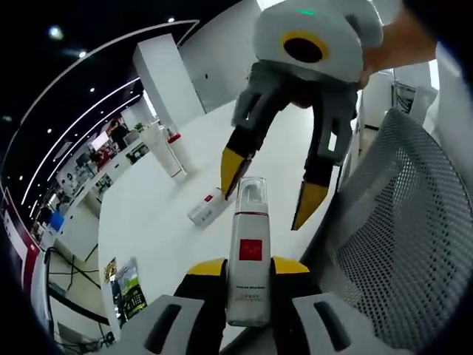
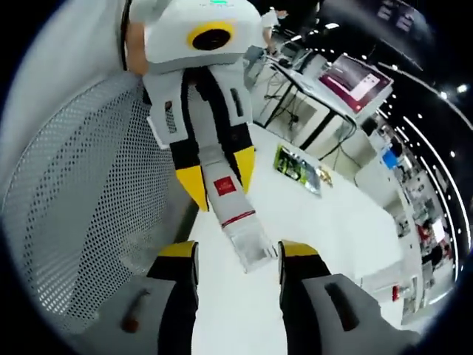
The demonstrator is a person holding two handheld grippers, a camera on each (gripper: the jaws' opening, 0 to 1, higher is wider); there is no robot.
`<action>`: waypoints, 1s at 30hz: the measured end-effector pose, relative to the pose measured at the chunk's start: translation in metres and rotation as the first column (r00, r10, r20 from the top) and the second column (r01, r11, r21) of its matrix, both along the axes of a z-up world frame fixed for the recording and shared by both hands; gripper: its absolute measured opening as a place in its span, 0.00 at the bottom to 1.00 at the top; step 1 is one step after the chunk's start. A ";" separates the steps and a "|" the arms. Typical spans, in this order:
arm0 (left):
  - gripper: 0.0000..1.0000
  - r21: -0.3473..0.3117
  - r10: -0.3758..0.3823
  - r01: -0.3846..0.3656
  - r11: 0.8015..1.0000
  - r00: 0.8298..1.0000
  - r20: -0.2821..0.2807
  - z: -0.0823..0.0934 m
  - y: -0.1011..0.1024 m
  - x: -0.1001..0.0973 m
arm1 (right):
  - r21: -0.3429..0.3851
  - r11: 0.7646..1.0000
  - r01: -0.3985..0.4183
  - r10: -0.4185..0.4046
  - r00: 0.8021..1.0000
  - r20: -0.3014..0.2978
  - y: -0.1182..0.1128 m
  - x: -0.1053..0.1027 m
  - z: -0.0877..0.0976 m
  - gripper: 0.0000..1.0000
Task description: Arrange the skincare products in the storage area until every visible bottle or jar stands upright without overlapping.
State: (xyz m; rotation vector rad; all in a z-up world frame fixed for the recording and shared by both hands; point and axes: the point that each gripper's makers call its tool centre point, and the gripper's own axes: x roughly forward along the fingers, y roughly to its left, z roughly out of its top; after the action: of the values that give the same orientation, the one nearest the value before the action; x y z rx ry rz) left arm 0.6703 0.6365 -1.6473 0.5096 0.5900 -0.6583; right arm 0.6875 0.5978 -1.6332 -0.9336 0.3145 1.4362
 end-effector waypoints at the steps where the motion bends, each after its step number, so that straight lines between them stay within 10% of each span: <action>1: 0.19 -0.001 -0.002 0.002 1.000 1.000 0.000 0.000 0.000 0.000 | 0.025 0.999 0.032 -0.031 0.999 -0.026 -0.001 0.001 0.001 0.48; 3: 0.19 0.004 -0.004 0.004 1.000 1.000 0.004 0.000 0.000 0.000 | 0.089 0.988 0.129 -0.116 0.983 -0.140 -0.002 0.001 0.005 0.55; 6: 0.19 -0.008 0.008 -0.008 1.000 1.000 0.008 0.002 0.000 0.001 | 0.199 0.919 0.341 -0.258 0.900 -0.352 -0.001 0.007 0.022 0.60; 9: 0.19 -0.025 0.024 -0.023 0.999 1.000 0.016 0.005 0.001 0.003 | 0.244 0.777 0.580 -0.337 0.710 -0.618 0.002 0.014 0.039 0.63; 10: 0.19 -0.040 0.035 -0.035 0.999 0.999 0.017 0.006 0.002 0.004 | 0.246 0.755 0.607 -0.338 0.683 -0.647 0.002 0.016 0.041 0.65; 15: 0.20 -0.133 0.091 -0.086 0.987 0.995 0.033 0.019 0.003 0.009 | 0.199 0.524 0.828 -0.270 0.383 -0.883 0.008 0.029 0.054 0.65; 18: 0.20 -0.172 0.108 -0.100 0.980 0.993 0.041 0.025 0.004 0.011 | 0.137 0.482 0.865 -0.302 0.311 -0.901 0.010 0.029 0.045 0.65; 19: 0.20 -0.176 0.121 -0.111 0.978 0.992 0.045 0.027 0.007 0.012 | 0.148 0.484 0.862 -0.285 0.316 -0.905 0.016 0.024 0.048 0.65; 24: 0.20 -0.186 0.149 -0.139 0.973 0.988 0.041 0.027 0.011 0.014 | 0.044 0.429 0.902 -0.192 0.139 -0.972 0.027 0.013 0.045 0.60; 25: 0.20 -0.185 0.146 -0.136 0.973 0.988 0.044 0.027 0.011 0.014 | 0.023 0.440 0.898 -0.201 0.124 -0.972 0.028 0.010 0.040 0.58; 28: 0.20 -0.185 0.144 -0.133 0.974 0.989 0.044 0.027 0.010 0.013 | 0.026 0.458 0.889 -0.256 0.160 -0.953 0.032 0.010 0.032 0.50; 30: 0.20 -0.198 0.150 -0.141 0.970 0.988 0.035 0.027 0.010 0.014 | 0.013 0.416 0.909 -0.160 0.087 -0.983 0.042 0.012 0.040 0.45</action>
State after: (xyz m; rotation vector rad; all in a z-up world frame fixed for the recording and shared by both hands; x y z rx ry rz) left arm 0.6839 0.6466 -1.6199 0.2947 0.5046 -0.5553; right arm 0.6999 0.6399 -1.5927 0.7748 0.8378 0.9010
